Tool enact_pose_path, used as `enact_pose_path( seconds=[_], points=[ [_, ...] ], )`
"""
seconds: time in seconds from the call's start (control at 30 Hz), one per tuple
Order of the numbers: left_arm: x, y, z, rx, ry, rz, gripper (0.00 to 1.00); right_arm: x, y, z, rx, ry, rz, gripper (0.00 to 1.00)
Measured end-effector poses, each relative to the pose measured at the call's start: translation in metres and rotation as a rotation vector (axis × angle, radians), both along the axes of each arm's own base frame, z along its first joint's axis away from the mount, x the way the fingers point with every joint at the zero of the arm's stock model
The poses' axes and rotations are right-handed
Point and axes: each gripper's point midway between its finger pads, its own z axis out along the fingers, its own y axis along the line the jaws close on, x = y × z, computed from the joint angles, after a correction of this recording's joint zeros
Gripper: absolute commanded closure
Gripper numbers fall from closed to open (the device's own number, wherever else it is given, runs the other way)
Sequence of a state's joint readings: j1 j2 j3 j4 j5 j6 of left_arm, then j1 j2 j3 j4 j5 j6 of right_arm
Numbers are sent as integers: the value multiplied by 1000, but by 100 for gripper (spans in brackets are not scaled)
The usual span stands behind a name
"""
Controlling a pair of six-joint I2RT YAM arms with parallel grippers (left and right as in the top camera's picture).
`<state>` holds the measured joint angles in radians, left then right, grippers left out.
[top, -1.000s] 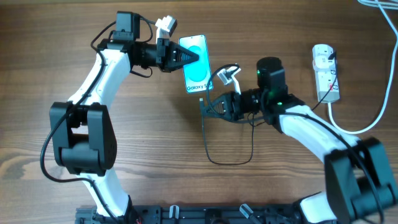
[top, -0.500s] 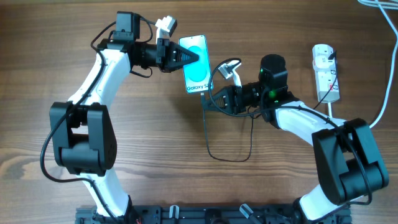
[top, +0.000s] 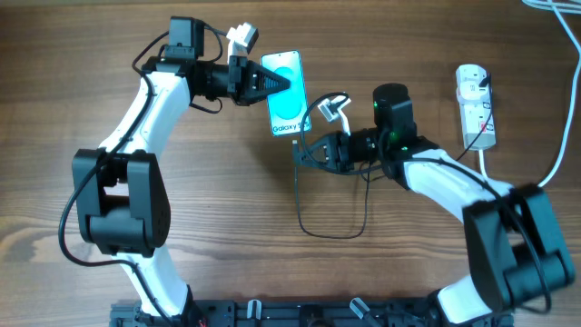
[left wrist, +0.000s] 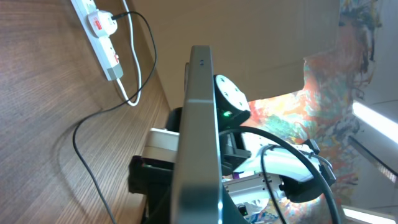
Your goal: Plug charger to phone and switch on socket
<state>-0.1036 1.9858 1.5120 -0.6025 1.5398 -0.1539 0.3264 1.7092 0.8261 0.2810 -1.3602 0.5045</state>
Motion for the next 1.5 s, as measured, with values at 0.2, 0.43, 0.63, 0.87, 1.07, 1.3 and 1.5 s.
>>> enact_pose_path(
  seconds=[0.2,0.43,0.63,0.87,1.07,1.3,1.5],
  points=[
    [0,0,0,0,-2,0,96,-4,-4,13,-27,-95,-31,95],
    [-4,-8,-1,5,-1,-18,96,-6,3,17,-9,-159,-14,95],
    [-4,-9,-2,11,-2,-17,96,-4,4,20,0,-183,-15,96],
    [-4,-9,-2,13,-3,-16,96,0,3,19,-8,-189,-32,95],
    [-4,-9,-4,19,11,-13,96,6,-2,15,-29,-183,-62,95],
    [-6,-9,-5,20,-11,-14,96,6,-2,14,-31,-183,-64,95],
    [1,2,-4,19,-26,14,96,-3,-3,4,-63,-113,-51,95]
  ],
)
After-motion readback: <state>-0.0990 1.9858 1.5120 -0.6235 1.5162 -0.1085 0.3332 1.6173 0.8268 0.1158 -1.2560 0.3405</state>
